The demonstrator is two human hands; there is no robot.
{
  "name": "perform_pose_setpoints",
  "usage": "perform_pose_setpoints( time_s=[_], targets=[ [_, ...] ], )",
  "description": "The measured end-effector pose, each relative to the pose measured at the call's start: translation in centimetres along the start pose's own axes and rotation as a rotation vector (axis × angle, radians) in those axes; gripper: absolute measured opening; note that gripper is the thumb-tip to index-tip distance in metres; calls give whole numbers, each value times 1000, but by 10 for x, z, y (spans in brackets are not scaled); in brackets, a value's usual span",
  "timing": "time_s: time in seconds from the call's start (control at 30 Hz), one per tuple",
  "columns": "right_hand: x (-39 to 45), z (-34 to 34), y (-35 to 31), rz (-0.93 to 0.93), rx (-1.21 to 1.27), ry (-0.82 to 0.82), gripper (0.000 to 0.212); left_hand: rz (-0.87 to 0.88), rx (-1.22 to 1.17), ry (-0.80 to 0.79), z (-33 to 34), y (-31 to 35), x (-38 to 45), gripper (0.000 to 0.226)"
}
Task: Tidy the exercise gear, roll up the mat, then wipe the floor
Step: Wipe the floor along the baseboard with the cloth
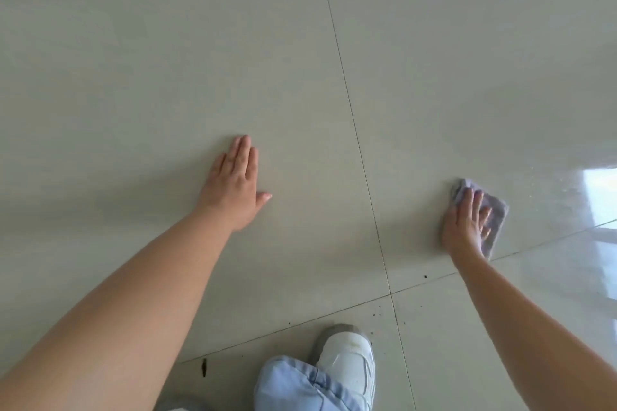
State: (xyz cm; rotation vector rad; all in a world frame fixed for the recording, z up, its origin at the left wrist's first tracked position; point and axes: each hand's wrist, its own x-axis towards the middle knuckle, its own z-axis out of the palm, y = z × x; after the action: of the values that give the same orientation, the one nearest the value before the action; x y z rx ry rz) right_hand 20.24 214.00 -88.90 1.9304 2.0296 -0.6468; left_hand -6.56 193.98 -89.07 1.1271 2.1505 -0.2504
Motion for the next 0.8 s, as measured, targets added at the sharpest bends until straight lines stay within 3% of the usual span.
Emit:
perform_pose_setpoints(
  time_s=[0.1, 0.2, 0.27, 0.33, 0.47, 0.6, 0.8],
  targets=[
    [52, -4, -79, -124, -30, 11, 51, 23, -45, 66, 9, -4, 0, 83],
    [46, 20, -154, -351, -133, -50, 53, 55, 15, 195, 8, -1, 1, 88],
    [8, 45, -175, -529, -176, -106, 52, 8, 70, 36, -2, 3, -1, 87],
    [-38, 66, -162, -672, -236, -176, 49, -73, 142, -110, -14, 7, 2, 85],
    [-82, 69, -80, -812, -389, -333, 54, -35, 277, -147, -17, 10, 4, 85],
    [-76, 30, -31, -686, -619, -350, 52, -13, 261, -153, -15, 3, 0, 84],
    [-71, -10, -42, -749, -854, -478, 58, -11, 214, -135, -19, 3, -7, 83]
  ],
)
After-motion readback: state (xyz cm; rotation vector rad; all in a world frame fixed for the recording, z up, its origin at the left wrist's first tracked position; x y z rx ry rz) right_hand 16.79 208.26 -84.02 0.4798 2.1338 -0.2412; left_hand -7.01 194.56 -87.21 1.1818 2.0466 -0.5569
